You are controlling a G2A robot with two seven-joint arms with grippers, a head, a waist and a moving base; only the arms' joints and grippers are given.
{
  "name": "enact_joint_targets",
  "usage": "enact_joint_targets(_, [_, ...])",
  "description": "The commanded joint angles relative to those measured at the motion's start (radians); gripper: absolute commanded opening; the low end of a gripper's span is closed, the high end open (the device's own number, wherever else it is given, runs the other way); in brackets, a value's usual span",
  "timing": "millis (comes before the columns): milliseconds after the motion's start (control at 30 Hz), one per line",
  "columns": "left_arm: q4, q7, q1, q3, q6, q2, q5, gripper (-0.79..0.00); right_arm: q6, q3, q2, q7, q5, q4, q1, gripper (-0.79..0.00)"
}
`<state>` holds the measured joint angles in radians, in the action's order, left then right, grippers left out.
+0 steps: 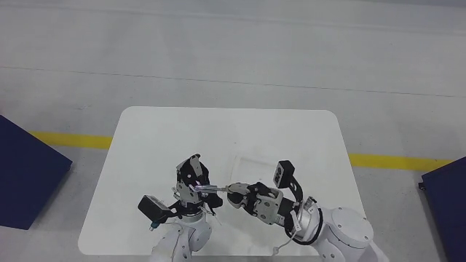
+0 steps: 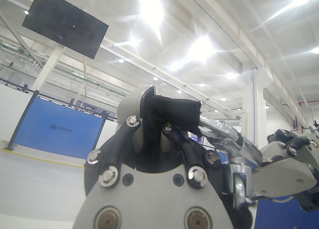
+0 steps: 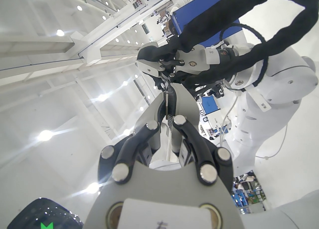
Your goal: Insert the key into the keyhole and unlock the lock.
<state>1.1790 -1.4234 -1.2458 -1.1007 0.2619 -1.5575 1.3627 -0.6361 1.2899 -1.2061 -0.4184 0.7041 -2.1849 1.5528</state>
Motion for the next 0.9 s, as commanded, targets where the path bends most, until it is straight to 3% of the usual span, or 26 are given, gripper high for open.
enact_joint_targets(0, [-0.001,-0.001,0.001,0.000,-0.001,0.000,0.002,-0.785,-0.033,0.006,-0.002,0.016,0.056,0.005,-0.003,-0.785])
enact_joint_targets(267, [-0.004,-0.005,0.003,0.002,-0.004,0.002,0.006,-0.785,-0.139,0.030,-0.007,0.082,0.260,0.017,-0.025,-0.785])
enact_joint_targets(633, [-0.005,-0.007,0.004,0.005,-0.005,0.002,-0.008,-0.785,-0.126,0.029,-0.008,0.093,0.270,0.020,-0.022,-0.785])
enact_joint_targets(867, [-0.009,-0.009,0.007,0.008,-0.013,0.003,0.001,-0.785,-0.211,0.054,-0.016,0.223,0.495,0.044,-0.016,-0.785])
